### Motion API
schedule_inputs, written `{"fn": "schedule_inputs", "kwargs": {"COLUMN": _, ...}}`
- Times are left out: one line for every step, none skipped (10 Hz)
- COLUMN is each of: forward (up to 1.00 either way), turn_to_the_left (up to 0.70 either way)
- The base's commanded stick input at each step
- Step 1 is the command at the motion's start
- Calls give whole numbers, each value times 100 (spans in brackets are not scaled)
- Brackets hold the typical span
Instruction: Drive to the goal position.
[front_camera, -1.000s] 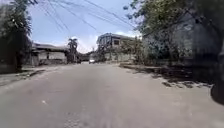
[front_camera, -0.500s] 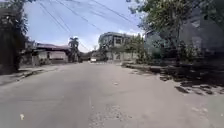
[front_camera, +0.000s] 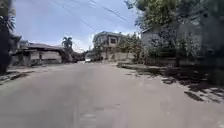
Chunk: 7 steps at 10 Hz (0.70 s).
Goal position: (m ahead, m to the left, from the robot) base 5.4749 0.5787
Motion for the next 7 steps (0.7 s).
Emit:
{"fn": "schedule_inputs", "kwargs": {"forward": 100, "turn_to_the_left": -38}}
{"fn": "schedule_inputs", "kwargs": {"forward": 100, "turn_to_the_left": -23}}
{"fn": "schedule_inputs", "kwargs": {"forward": 100, "turn_to_the_left": -1}}
{"fn": "schedule_inputs", "kwargs": {"forward": 100, "turn_to_the_left": -1}}
{"fn": "schedule_inputs", "kwargs": {"forward": 100, "turn_to_the_left": -2}}
{"fn": "schedule_inputs", "kwargs": {"forward": 100, "turn_to_the_left": -3}}
{"fn": "schedule_inputs", "kwargs": {"forward": 100, "turn_to_the_left": -3}}
